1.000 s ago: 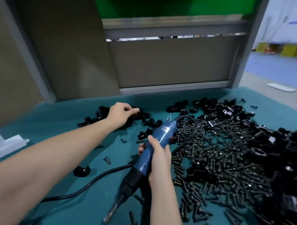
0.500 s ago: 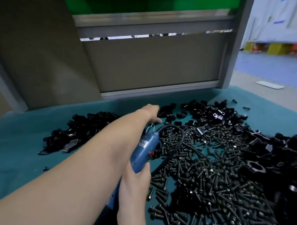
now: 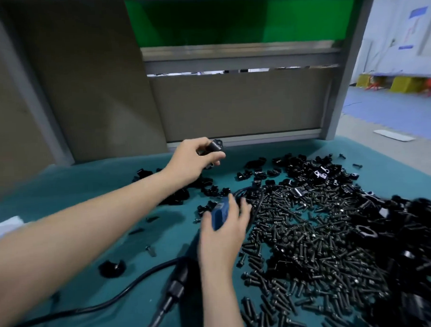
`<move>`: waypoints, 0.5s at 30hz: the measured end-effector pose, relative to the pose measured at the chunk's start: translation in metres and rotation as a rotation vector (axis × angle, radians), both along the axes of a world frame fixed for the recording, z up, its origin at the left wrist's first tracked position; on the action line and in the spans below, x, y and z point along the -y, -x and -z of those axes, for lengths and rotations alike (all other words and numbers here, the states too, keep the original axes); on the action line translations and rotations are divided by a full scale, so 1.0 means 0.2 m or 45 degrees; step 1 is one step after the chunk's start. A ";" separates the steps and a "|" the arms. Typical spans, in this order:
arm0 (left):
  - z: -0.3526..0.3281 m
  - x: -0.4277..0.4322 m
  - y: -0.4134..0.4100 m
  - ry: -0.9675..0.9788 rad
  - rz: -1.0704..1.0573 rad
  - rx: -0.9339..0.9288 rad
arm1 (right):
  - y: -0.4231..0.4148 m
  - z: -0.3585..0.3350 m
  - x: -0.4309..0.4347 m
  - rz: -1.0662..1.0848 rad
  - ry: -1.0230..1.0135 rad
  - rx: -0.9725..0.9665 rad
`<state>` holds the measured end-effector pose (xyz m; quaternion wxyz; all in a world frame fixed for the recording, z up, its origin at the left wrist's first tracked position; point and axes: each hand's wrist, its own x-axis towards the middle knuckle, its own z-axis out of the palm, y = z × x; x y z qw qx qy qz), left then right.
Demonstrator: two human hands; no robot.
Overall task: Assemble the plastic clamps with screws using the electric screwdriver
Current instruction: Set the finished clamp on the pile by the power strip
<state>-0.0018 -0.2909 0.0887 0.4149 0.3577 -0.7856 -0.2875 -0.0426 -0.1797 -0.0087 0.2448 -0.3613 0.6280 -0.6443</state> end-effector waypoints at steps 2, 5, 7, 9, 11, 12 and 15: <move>0.00 -0.22 -0.10 -0.079 0.084 -0.211 | 0.05 -0.17 -0.06 0.055 0.246 0.051; 0.02 -0.52 -0.22 -0.233 0.157 -0.376 | 0.11 -0.44 -0.19 -0.239 0.413 0.010; 0.03 -0.65 -0.28 -0.345 0.231 -0.456 | 0.15 -0.52 -0.29 -0.430 0.370 -0.246; 0.05 -0.75 -0.32 -0.450 0.312 -0.492 | 0.17 -0.54 -0.39 -0.546 0.313 -0.376; 0.08 -0.84 -0.33 -0.525 0.369 -0.459 | 0.21 -0.51 -0.48 -0.614 0.252 -0.428; 0.11 -0.88 -0.33 -0.558 0.385 -0.443 | 0.23 -0.49 -0.52 -0.636 0.216 -0.423; 0.20 -0.97 -0.29 -0.644 0.347 -0.451 | 0.27 -0.41 -0.62 -0.667 0.190 -0.282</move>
